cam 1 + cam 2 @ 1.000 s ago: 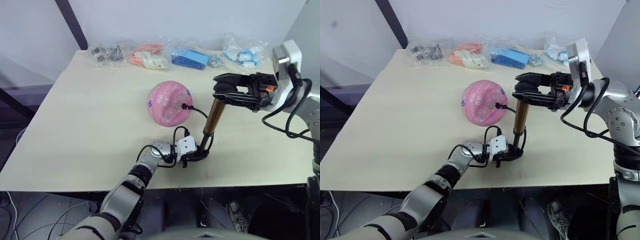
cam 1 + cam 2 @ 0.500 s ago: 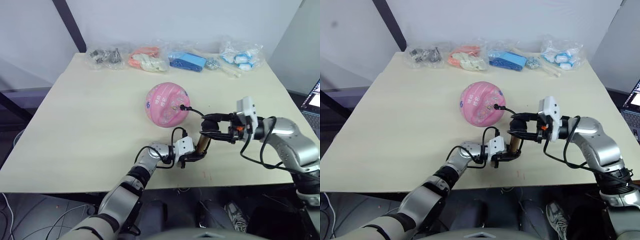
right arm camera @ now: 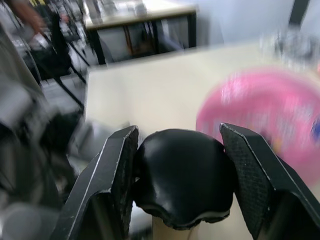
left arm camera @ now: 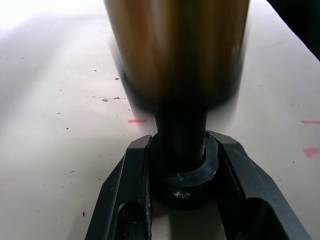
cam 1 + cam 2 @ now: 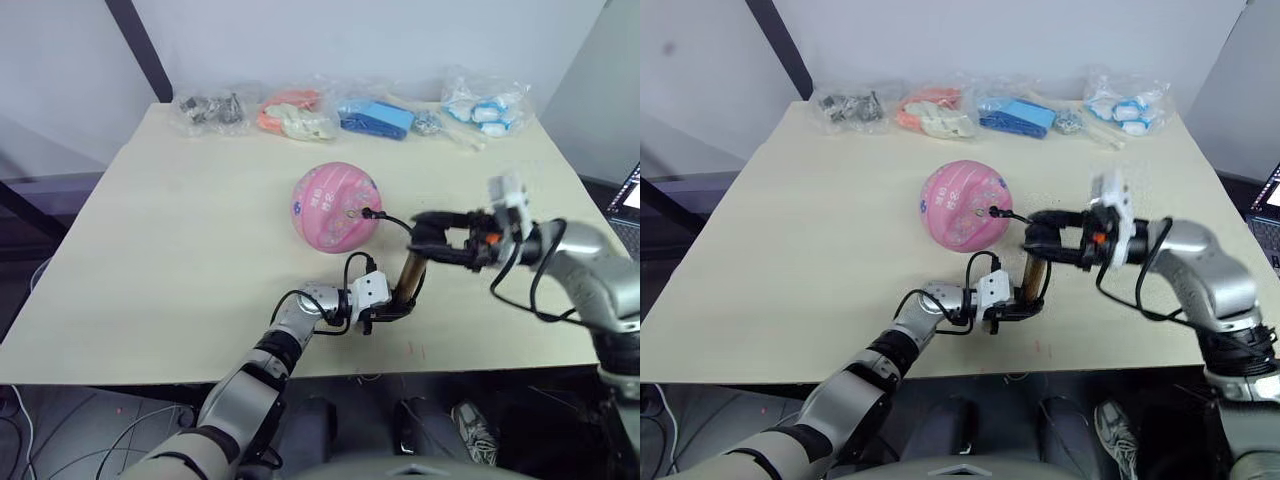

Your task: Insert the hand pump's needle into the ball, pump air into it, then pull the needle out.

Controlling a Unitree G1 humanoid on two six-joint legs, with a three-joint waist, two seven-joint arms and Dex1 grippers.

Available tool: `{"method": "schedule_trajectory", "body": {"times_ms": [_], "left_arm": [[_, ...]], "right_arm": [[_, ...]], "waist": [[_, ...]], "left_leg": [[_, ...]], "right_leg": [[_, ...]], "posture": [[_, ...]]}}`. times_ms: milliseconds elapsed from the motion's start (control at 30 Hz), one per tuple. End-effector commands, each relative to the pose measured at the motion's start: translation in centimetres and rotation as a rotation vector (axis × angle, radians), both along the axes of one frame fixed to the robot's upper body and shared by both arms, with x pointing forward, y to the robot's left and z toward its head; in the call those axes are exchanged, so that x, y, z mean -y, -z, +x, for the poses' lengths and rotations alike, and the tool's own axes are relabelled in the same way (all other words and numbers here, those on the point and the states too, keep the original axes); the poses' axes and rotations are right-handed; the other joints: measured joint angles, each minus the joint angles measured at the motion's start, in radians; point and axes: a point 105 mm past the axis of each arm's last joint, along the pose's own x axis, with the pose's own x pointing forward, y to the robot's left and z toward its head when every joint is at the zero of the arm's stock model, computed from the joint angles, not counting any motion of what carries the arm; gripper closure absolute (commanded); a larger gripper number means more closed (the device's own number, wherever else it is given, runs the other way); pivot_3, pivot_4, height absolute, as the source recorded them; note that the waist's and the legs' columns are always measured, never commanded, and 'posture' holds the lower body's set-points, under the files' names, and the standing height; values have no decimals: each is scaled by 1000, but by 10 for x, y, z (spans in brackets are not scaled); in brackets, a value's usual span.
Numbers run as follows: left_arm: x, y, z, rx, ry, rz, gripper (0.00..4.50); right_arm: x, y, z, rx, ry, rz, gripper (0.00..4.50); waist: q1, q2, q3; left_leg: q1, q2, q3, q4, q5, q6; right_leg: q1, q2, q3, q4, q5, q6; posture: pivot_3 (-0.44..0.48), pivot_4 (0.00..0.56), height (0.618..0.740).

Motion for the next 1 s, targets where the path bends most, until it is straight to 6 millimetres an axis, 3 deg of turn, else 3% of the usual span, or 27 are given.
{"method": "schedule_trajectory", "body": {"times_ms": [33,167,267,500,767,900,1000], "left_arm": [[-33,50,-21,-151,-33,173,3378],[-32,49,-21,-151,-32,169,3378],[-32,49,-21,-153,-32,167,3378],[-31,49,-21,-177,-44,157,3378],[-30,46,-19,-193,-59,133,3378],[-30,46,-19,-197,-61,131,3378],[-30,47,-20,-201,-57,134,3378]], "right_arm": [[17,-55,-3,143,43,72,2408],[20,-66,-1,148,58,78,2408],[19,-55,1,121,61,57,2408],[1,26,3,-5,49,-77,2408],[-16,100,-3,-97,50,-162,2408],[-15,99,-4,-67,55,-152,2408],[-12,63,-3,-8,35,-85,2408]], "waist": [[2,-2,1],[2,-2,1],[2,-3,1],[1,-4,0],[-1,-6,-4],[-2,-6,-5],[-3,-5,-4]], "left_leg": [[0,0,-1,0,0,0],[0,1,0,0,0,0],[0,1,0,0,0,0],[1,1,0,0,0,0],[3,2,0,0,0,0],[3,2,0,0,0,0],[3,2,0,0,0,0]], "right_leg": [[0,0,-1,0,0,0],[0,0,-1,0,-1,1],[0,0,0,0,-1,1],[0,1,0,0,-1,1],[1,2,0,0,-1,1],[1,2,0,0,-1,1],[1,2,0,0,-1,1]], "posture": [[0,150,740],[0,150,740],[0,150,740],[0,150,740],[0,150,740],[0,150,740],[0,150,740]]}}
